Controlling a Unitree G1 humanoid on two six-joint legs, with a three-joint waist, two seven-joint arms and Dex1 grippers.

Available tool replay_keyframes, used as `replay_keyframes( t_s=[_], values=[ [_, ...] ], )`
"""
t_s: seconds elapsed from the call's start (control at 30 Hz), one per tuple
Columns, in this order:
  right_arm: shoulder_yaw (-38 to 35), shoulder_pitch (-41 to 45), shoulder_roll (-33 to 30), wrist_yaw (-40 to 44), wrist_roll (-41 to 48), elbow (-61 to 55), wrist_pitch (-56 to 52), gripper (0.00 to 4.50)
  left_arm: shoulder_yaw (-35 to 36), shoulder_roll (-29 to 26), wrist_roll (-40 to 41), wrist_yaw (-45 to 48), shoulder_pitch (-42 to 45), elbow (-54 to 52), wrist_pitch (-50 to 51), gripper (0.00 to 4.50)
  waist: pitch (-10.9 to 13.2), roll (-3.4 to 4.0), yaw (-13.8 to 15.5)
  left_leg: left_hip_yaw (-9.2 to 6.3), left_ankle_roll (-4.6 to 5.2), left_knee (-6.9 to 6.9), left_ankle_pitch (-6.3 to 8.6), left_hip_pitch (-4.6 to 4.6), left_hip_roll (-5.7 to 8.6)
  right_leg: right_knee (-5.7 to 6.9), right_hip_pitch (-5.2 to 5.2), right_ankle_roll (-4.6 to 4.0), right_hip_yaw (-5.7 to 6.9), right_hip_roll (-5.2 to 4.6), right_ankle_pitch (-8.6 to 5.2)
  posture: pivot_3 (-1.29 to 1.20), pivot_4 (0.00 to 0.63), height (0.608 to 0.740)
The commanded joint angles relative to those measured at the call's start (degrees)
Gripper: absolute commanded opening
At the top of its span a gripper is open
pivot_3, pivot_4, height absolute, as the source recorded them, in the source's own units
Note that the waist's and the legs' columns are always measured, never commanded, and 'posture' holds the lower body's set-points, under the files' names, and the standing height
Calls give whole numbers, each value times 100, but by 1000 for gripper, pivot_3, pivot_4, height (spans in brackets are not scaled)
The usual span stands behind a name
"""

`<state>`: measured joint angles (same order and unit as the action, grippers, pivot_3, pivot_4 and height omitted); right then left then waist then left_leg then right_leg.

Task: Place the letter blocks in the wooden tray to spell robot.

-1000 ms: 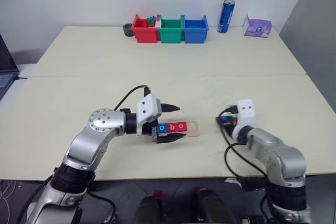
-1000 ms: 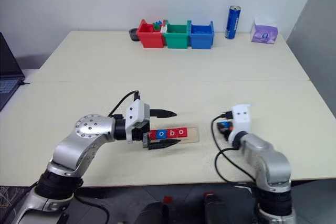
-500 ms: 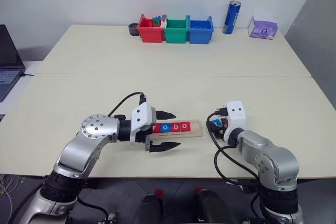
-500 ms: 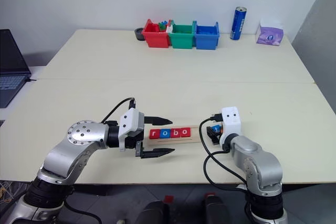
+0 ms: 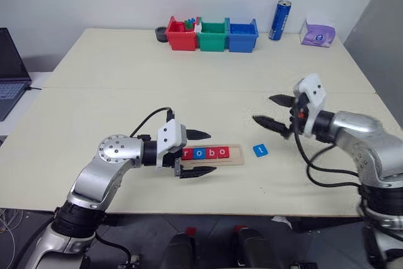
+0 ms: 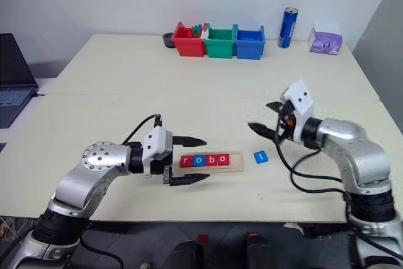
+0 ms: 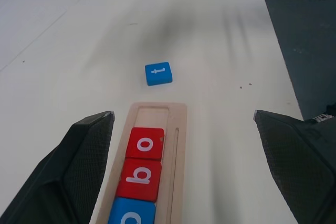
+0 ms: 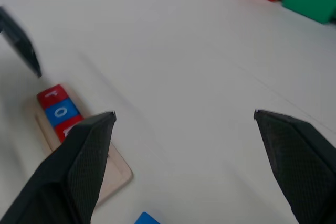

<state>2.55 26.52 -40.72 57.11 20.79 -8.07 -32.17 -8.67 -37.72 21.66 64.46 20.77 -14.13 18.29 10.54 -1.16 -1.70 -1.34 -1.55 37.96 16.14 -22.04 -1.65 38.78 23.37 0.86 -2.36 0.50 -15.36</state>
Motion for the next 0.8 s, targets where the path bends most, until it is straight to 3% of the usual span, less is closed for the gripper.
replay_keyframes(
  t_s=[0.03,0.33,0.73,0.8],
  values=[
    [631,-55,-282,1241,-663,1109,1979,4476,89,-2,163,139,74,-123,-90,4500,1,1,-7,3,0,1,0,1,0,1,0,-1,-1,0,1,0,150,740],
    [1189,1070,355,1828,-1445,3582,3993,4476,115,-106,256,255,-31,-338,-48,4500,6,2,-114,5,-4,10,-3,14,-3,25,3,-8,-9,2,5,0,150,740],
    [1256,1376,564,2209,-1729,4467,4208,4476,107,-109,273,242,-47,-360,-30,4500,6,2,-6,-3,-4,13,-3,13,-3,22,1,-8,-12,-15,6,0,150,740],
    [1216,1436,613,2210,-1711,4576,4087,4106,92,-98,266,240,-25,-347,-27,4500,6,2,-6,-3,-4,14,-3,15,-2,24,-2,-8,-12,-14,6,0,150,740]
  ],
)
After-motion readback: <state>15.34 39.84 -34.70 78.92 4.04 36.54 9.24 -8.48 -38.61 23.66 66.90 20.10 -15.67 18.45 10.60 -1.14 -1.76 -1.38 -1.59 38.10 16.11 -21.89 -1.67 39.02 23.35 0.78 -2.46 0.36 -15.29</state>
